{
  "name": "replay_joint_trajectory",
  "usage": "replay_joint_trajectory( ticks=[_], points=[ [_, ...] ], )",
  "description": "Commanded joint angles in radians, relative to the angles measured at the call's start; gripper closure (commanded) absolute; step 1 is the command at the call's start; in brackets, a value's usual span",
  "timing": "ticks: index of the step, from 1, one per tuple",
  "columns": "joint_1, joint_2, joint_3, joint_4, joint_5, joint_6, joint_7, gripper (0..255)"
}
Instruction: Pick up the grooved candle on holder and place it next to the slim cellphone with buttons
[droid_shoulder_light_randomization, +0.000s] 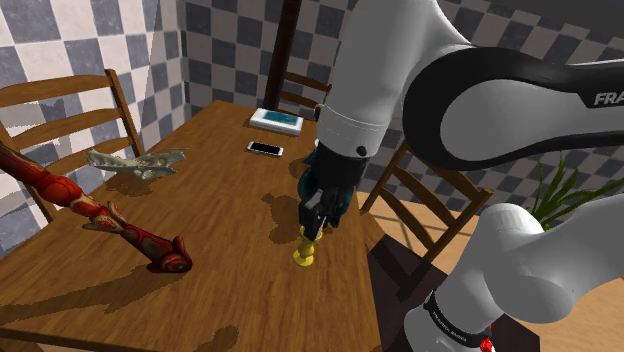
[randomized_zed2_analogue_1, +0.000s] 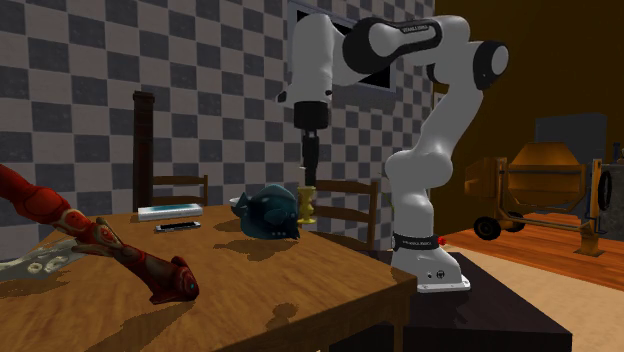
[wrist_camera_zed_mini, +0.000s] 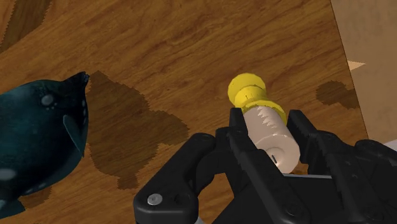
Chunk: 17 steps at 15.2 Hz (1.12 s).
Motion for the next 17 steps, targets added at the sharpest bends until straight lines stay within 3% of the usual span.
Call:
replay_joint_trajectory(
  ticks=[1,17],
  points=[
    [-0.002,-0.003,-0.004,0.025,-0.004,-0.028,0.002,255],
    [-0.024,0.002,-0.055,0.211,-0.044,-0.212,-0.013,255]
  ],
)
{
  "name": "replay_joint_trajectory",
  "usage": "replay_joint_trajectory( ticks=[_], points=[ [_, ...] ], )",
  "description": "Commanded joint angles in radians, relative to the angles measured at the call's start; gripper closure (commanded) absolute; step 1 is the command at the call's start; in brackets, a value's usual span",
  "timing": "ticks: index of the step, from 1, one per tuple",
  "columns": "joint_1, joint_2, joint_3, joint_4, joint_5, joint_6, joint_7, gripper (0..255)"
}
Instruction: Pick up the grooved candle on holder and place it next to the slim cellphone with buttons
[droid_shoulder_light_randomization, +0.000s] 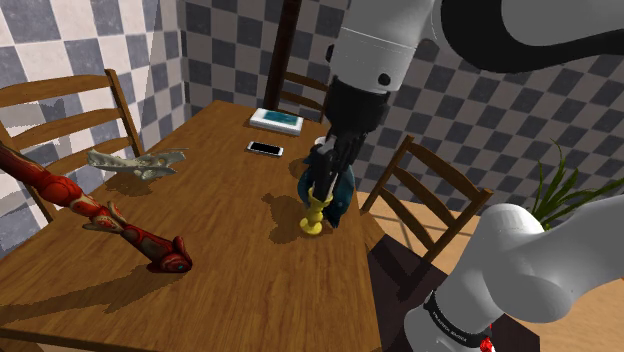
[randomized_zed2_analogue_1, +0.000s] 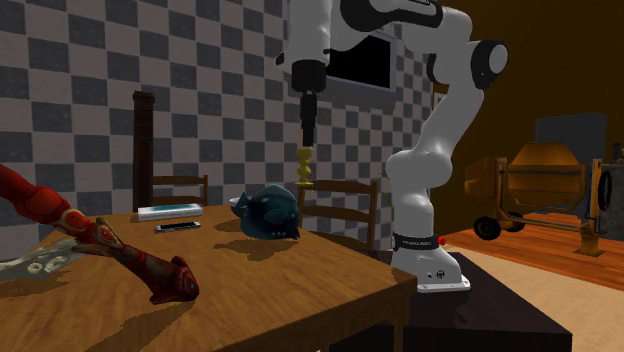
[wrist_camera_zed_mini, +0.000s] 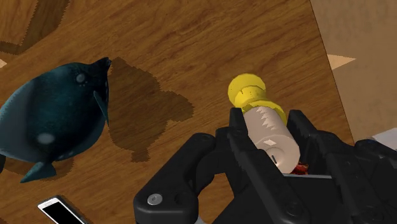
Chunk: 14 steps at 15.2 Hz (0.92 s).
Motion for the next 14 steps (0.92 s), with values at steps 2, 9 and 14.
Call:
replay_joint_trajectory(
  ticks=[2,9,14],
  points=[
    [-0.027,0.031,-0.044,0.015,-0.032,0.008,-0.056,255],
    [-0.098,0.15,-0.151,0.09,-0.108,0.04,-0.197,255],
    [-0.143,0.258,-0.217,0.177,-0.149,0.056,-0.289,255]
  ],
)
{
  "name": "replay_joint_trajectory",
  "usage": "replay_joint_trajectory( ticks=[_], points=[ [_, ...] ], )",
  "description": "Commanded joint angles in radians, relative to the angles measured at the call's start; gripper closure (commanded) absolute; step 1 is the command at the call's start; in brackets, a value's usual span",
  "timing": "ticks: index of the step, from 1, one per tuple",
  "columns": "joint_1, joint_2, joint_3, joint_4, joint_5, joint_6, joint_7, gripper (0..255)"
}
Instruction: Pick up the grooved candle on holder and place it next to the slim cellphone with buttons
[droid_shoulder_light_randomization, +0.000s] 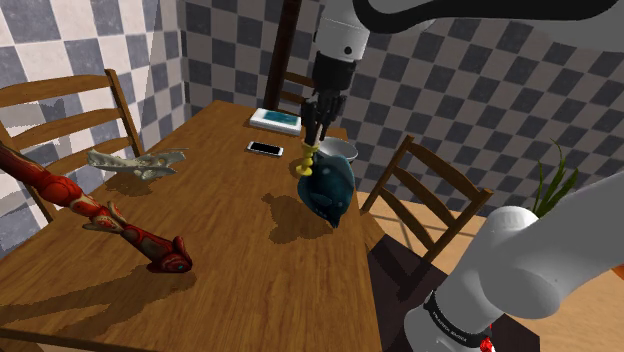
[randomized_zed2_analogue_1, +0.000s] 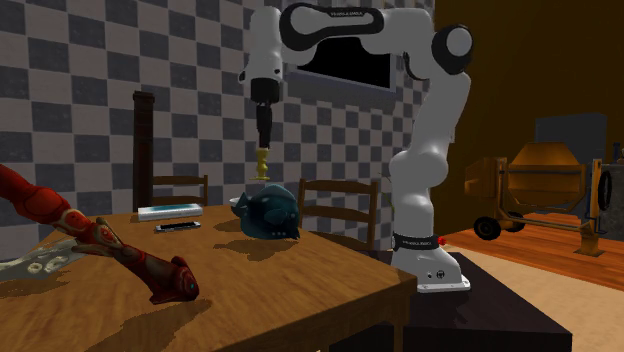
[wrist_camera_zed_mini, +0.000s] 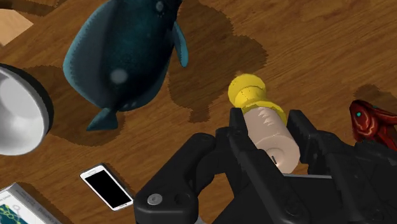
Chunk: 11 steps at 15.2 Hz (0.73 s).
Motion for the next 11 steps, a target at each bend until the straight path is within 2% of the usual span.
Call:
replay_joint_trajectory(
  ticks=[1,11],
  points=[
    [-0.019,0.045,-0.029,0.037,-0.016,0.007,-0.041,255],
    [-0.094,0.315,-0.137,0.312,-0.051,-0.004,-0.212,255]
  ],
)
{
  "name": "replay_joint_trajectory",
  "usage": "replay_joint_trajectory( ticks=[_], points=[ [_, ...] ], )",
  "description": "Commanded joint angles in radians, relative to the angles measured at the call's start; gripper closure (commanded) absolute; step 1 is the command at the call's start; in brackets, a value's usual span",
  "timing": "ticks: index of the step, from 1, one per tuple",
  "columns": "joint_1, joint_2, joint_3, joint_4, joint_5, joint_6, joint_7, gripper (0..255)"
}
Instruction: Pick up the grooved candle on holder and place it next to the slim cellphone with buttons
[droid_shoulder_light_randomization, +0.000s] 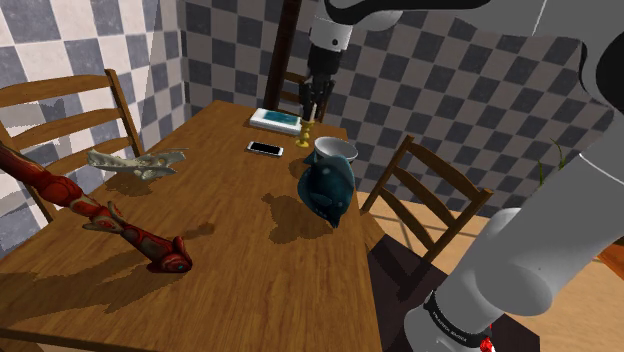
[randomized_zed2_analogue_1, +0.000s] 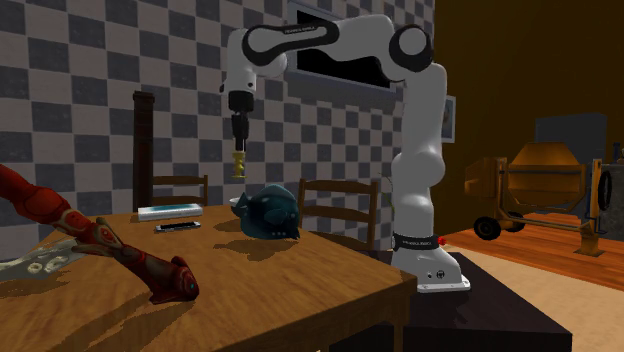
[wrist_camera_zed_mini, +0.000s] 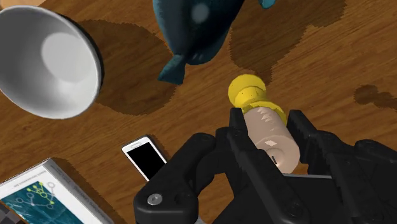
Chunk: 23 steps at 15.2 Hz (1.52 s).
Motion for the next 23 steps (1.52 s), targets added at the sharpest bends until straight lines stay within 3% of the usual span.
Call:
replay_joint_trajectory(
  ticks=[1,9,14,23],
  points=[
    [-0.013,0.069,-0.017,0.085,-0.002,-0.017,-0.031,255],
    [-0.079,0.343,-0.075,0.435,0.015,-0.095,-0.153,255],
    [-0.135,0.57,-0.094,0.767,0.039,-0.202,-0.218,255],
    [-0.13,0.539,-0.093,0.597,0.037,-0.064,-0.221,255]
  ],
)
